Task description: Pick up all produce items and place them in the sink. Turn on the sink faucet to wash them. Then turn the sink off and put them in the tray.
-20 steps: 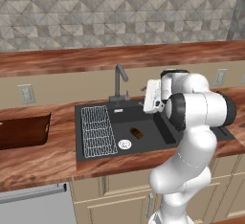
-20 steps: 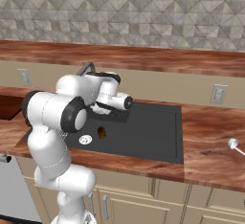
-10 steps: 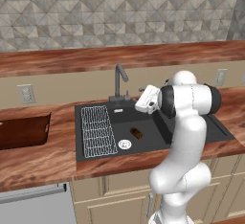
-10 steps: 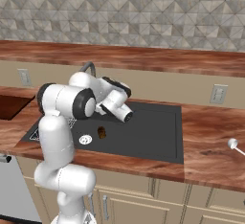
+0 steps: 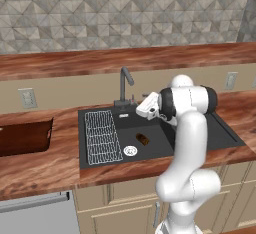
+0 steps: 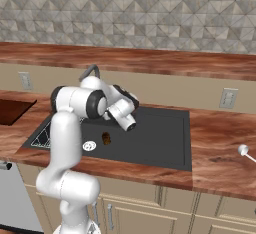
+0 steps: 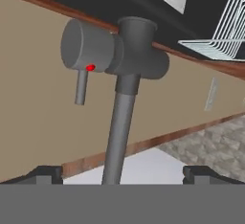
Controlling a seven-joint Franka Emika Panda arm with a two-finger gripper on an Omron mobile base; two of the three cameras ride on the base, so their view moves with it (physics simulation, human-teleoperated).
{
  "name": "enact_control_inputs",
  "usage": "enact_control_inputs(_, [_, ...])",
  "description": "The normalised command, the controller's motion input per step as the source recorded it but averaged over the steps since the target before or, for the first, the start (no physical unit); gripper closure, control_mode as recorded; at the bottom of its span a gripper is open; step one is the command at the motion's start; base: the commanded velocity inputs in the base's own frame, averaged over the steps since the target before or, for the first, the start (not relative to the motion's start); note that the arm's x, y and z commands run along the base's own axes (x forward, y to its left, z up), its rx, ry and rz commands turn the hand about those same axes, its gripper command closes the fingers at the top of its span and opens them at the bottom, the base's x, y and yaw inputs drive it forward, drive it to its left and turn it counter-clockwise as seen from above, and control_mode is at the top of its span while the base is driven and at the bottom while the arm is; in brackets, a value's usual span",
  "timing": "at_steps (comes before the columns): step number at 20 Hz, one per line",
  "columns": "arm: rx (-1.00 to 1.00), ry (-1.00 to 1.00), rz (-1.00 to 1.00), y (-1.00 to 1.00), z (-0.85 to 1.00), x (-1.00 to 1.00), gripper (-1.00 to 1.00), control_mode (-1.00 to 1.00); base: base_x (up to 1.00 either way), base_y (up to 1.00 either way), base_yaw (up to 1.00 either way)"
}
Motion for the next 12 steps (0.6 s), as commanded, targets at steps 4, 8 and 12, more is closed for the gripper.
enact_control_inputs(4, [0.00, 0.03, 0.00, 0.00, -0.09, 0.33, -1.00, -1.00, 0.00, 0.00, 0.00])
enact_control_inputs(8, [0.00, 0.07, 0.00, 0.00, -0.09, 0.49, -1.00, -1.00, 0.00, 0.00, 0.00])
enact_control_inputs(12, [0.00, 0.09, 0.00, 0.02, -0.02, 0.45, -1.00, -1.00, 0.00, 0.00, 0.00])
